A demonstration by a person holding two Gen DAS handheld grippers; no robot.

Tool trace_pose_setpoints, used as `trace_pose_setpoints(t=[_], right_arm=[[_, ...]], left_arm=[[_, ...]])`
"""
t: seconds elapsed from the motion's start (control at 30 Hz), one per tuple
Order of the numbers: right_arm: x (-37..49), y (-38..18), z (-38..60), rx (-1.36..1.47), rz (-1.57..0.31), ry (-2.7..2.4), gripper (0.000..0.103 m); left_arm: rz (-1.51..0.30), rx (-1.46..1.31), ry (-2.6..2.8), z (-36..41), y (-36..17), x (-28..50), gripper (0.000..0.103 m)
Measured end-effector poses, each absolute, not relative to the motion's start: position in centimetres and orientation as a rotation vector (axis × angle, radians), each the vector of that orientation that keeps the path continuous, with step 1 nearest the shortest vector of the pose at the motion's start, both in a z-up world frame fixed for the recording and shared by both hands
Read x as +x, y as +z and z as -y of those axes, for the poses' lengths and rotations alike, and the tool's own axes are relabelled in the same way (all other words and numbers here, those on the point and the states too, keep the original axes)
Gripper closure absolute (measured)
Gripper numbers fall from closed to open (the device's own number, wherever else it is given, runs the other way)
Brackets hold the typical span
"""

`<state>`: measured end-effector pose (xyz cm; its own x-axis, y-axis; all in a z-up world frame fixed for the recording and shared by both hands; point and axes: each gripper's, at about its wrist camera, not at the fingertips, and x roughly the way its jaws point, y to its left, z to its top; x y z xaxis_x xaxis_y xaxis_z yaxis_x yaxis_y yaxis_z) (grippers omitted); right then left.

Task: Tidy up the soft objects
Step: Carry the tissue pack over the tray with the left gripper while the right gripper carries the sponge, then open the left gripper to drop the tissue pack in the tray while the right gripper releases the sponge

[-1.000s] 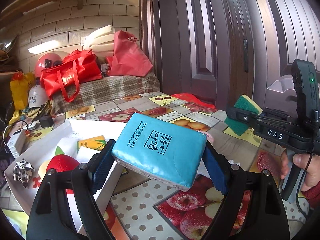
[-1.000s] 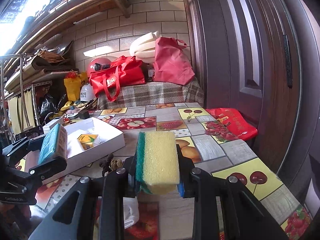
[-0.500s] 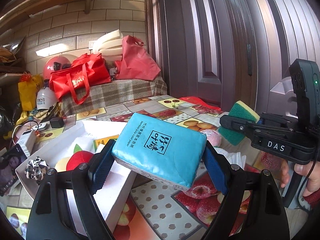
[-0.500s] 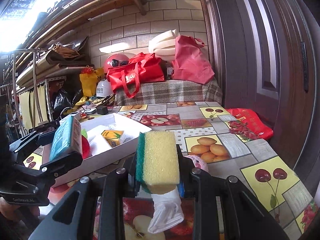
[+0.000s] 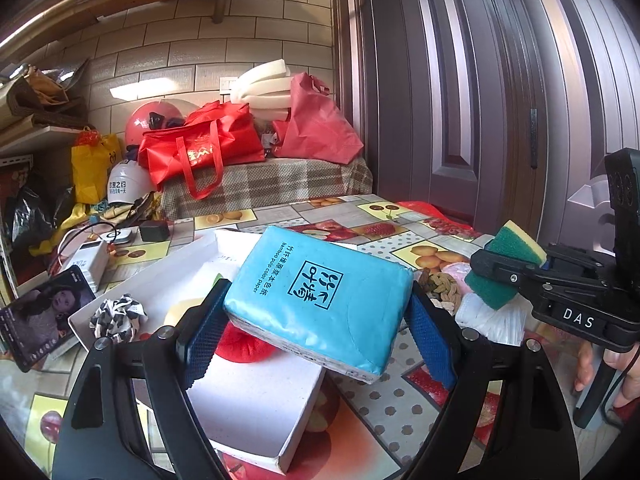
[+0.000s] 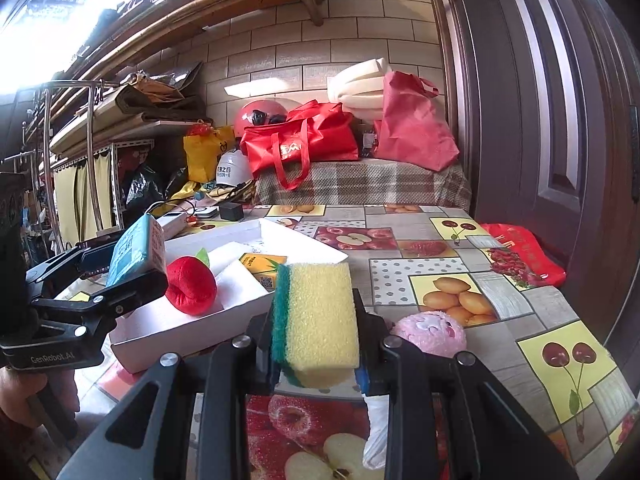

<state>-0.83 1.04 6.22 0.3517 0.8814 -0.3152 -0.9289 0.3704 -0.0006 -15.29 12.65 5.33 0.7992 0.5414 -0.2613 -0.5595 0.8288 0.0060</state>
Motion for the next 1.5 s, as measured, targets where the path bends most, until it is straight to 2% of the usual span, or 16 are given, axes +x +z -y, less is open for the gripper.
trace_pose_setpoints(t=[1.03,1.5], right_arm=[[-4.2,5.0,-9.3,-0.285,-0.361,1.304,0.075],[-2.9,4.9,-14.7,-0.245,-0.415,1.272,0.075]], left_arm=[[-0.254,-0.182,0.816,-21.4,4.6,-20.3,0.018],[-0.272,-0.19,0.876,-25.2,4.5,-18.9,0.018]])
